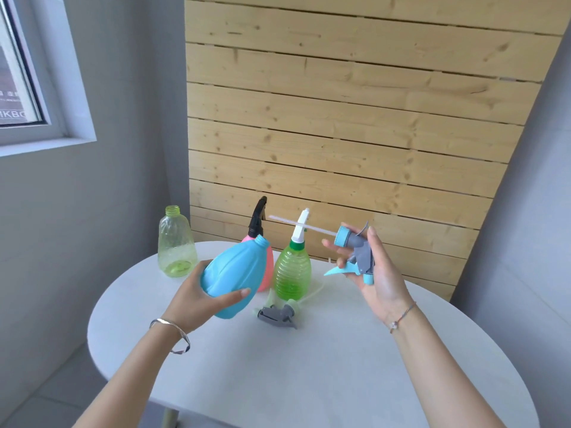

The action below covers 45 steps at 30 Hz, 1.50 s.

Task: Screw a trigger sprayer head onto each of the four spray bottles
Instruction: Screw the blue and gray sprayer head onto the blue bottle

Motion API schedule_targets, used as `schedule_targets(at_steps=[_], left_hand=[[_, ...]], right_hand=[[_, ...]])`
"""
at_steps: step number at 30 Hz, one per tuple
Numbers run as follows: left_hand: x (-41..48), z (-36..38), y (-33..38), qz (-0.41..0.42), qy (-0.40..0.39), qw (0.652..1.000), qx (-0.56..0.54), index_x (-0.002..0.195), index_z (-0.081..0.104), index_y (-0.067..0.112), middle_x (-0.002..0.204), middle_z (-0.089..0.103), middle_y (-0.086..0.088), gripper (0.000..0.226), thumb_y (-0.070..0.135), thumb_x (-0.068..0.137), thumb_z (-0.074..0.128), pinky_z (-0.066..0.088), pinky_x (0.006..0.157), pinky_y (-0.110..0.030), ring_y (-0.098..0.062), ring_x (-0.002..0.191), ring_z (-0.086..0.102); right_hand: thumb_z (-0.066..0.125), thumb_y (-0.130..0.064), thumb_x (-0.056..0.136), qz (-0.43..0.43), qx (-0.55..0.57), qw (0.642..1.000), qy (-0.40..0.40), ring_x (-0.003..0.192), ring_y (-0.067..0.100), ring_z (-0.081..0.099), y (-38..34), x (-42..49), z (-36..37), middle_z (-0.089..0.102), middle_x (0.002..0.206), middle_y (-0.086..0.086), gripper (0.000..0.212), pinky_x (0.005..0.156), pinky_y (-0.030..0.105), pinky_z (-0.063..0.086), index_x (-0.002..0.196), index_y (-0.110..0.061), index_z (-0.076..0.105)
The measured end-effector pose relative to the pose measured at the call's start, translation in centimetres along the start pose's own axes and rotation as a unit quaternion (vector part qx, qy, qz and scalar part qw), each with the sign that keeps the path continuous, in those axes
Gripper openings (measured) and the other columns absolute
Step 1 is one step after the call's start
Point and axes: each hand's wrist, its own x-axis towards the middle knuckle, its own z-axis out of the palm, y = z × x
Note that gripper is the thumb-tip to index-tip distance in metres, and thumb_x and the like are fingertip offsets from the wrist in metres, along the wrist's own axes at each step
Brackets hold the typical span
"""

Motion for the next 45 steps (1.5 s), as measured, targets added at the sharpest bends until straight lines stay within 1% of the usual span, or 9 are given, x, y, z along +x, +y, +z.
schedule_targets(at_steps=[7, 16, 22, 26, 33, 39, 41, 44, 45], left_hand=[[0.1, -1.5, -0.7, -0.004, 0.03, 1.0, -0.002, 0.116, 0.048, 0.028, 0.097, 0.064, 0.01, 0.075, 0.047, 0.054, 0.085, 0.051, 0.051, -0.014, -0.005, 0.082, 0.065], [0.0, -1.8, -0.6, 0.007, 0.024, 1.0, 0.003, 0.117, 0.046, 0.03, 0.099, 0.061, 0.012, 0.078, 0.048, 0.052, 0.086, 0.05, 0.051, -0.012, -0.003, 0.084, 0.064], [-0.5, -0.9, -0.5, 0.051, -0.072, 0.993, 0.076, 0.117, 0.047, 0.036, 0.106, 0.06, 0.014, 0.081, 0.044, 0.048, 0.089, 0.052, 0.064, -0.014, -0.001, 0.093, 0.061], [-0.4, -0.7, -0.3, 0.047, -0.052, 0.996, 0.06, 0.115, 0.047, 0.037, 0.104, 0.06, 0.016, 0.082, 0.051, 0.045, 0.086, 0.053, 0.062, -0.017, -0.001, 0.091, 0.062], [0.0, -1.9, -0.9, 0.011, 0.008, 1.0, 0.008, 0.113, 0.048, 0.033, 0.097, 0.061, 0.013, 0.072, 0.041, 0.054, 0.088, 0.049, 0.048, -0.01, -0.001, 0.081, 0.063], [-0.5, -1.6, -0.5, 0.03, -0.047, 0.998, 0.032, 0.115, 0.047, 0.035, 0.103, 0.06, 0.013, 0.075, 0.04, 0.053, 0.089, 0.053, 0.055, -0.013, -0.003, 0.089, 0.063], [-0.8, -1.0, -0.2, 0.048, -0.098, 0.992, 0.065, 0.118, 0.047, 0.037, 0.106, 0.061, 0.013, 0.079, 0.043, 0.051, 0.088, 0.052, 0.061, -0.012, -0.001, 0.092, 0.062], [-1.2, -0.2, 0.3, 0.066, -0.143, 0.985, 0.073, 0.118, 0.047, 0.039, 0.106, 0.062, 0.016, 0.081, 0.048, 0.048, 0.086, 0.052, 0.066, -0.01, 0.001, 0.094, 0.062], [-1.2, -0.1, 0.4, 0.064, -0.147, 0.985, 0.064, 0.118, 0.048, 0.039, 0.107, 0.062, 0.015, 0.081, 0.048, 0.048, 0.086, 0.052, 0.067, -0.011, 0.0, 0.094, 0.062]], right_hand=[[0.035, -0.053, 0.087, 0.035, -0.072, 0.996, -0.042, 0.053, 0.011, 0.058, 0.6, 0.0, 1.1, 0.075, 0.1, 0.012, 0.043, 0.077, 0.033, 0.042, 0.099, -0.027, 0.067], [0.03, -0.051, 0.094, 0.037, -0.083, 0.996, 0.011, 0.051, 0.01, 0.054, 0.6, 0.3, 0.9, 0.076, 0.095, 0.01, 0.043, 0.073, 0.029, 0.043, 0.099, -0.024, 0.063], [0.038, -0.041, 0.096, 0.078, -0.191, 0.978, -0.025, 0.066, 0.009, 0.069, 1.7, 0.1, 1.8, 0.066, 0.112, 0.023, 0.042, 0.054, 0.021, 0.047, 0.107, -0.006, 0.059], [0.038, -0.042, 0.095, 0.05, -0.172, 0.984, 0.012, 0.07, 0.01, 0.07, 1.7, 0.3, 2.0, 0.067, 0.106, 0.018, 0.04, 0.054, 0.024, 0.043, 0.096, -0.008, 0.058], [0.042, -0.058, 0.081, 0.051, -0.098, 0.994, 0.016, 0.047, 0.013, 0.052, 0.6, 0.6, 0.7, 0.074, 0.096, 0.014, 0.048, 0.068, 0.03, 0.045, 0.1, -0.017, 0.056], [0.036, -0.048, 0.094, 0.081, -0.129, 0.988, -0.02, 0.052, 0.007, 0.061, 0.9, 0.5, 1.0, 0.07, 0.107, 0.017, 0.043, 0.059, 0.026, 0.045, 0.104, -0.011, 0.056], [0.043, -0.045, 0.093, 0.109, -0.19, 0.974, -0.058, 0.051, 0.009, 0.057, 1.4, 0.1, 1.3, 0.073, 0.097, 0.009, 0.035, 0.059, 0.021, 0.046, 0.1, -0.015, 0.061], [0.069, -0.02, 0.082, 0.088, -0.251, 0.961, -0.079, 0.049, 0.01, 0.052, 2.6, -0.3, 1.9, 0.067, 0.072, -0.011, 0.007, 0.058, 0.017, 0.046, 0.087, -0.021, 0.065], [0.073, -0.012, 0.077, 0.068, -0.248, 0.963, -0.081, 0.049, 0.01, 0.052, 2.9, -0.2, 2.0, 0.065, 0.069, -0.015, 0.014, 0.057, 0.016, 0.047, 0.081, -0.023, 0.065]])
